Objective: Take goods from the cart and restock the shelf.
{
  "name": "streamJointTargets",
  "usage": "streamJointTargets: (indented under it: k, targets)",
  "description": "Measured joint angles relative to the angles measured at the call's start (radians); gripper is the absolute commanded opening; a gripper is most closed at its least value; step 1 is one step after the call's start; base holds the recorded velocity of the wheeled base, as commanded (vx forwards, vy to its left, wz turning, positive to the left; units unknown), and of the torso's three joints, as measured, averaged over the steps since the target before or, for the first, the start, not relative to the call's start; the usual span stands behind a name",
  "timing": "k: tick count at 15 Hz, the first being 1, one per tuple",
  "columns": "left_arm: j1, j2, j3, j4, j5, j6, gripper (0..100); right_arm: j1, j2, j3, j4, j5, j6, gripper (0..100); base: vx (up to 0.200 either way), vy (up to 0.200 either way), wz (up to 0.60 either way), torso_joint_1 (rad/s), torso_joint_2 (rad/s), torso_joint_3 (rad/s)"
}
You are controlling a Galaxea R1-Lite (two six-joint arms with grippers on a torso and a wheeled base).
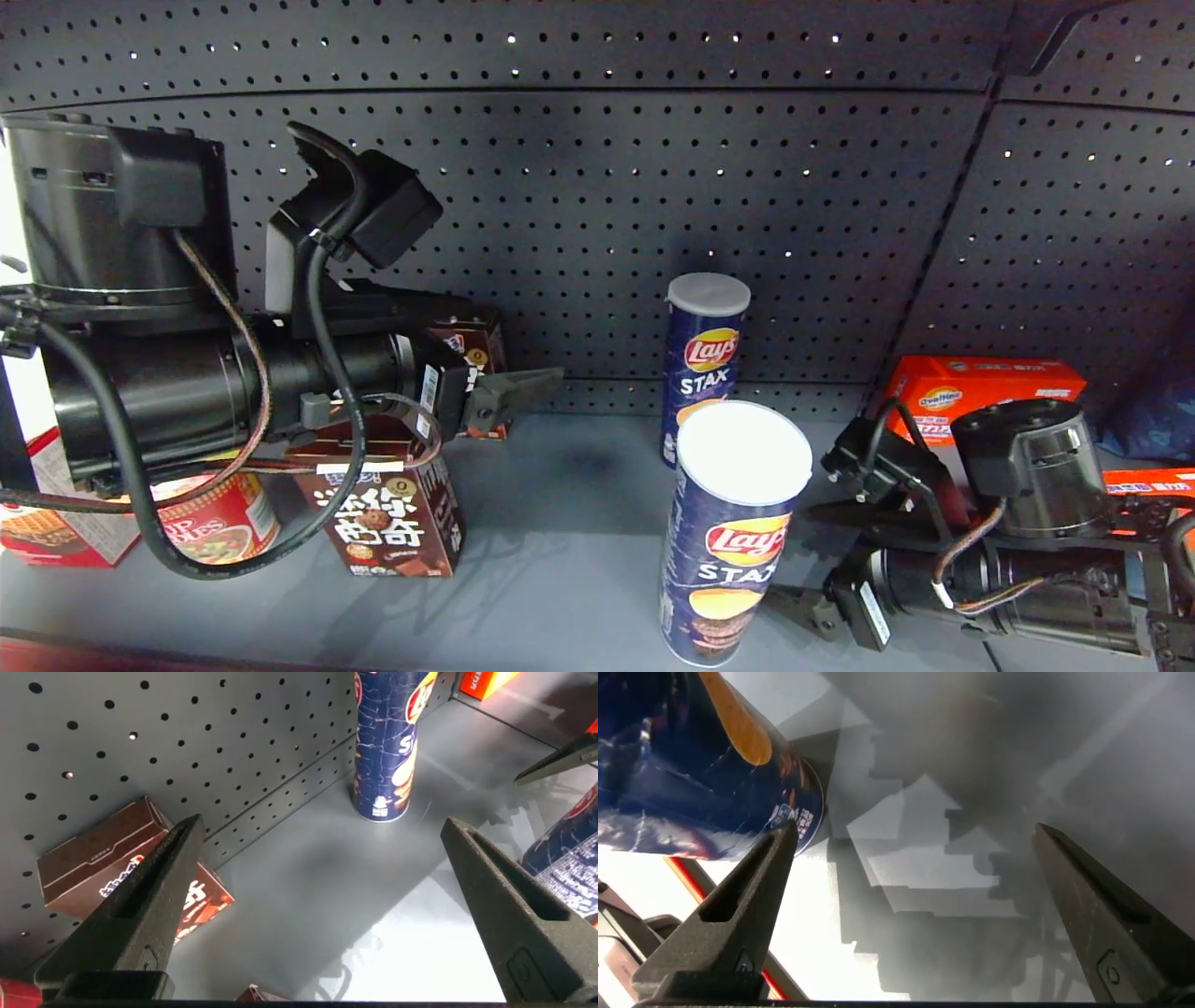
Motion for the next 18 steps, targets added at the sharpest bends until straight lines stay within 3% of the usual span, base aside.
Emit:
streamJointTargets:
  k: [18]
  targets:
    - [0.015,0.002,0.004,-0.001,-0.001,0.002,100,0.032,0.07,-0.045,-0.018,-0.003,0.0,100,0.0,0.0,0.0,0.0,0.0,0.0]
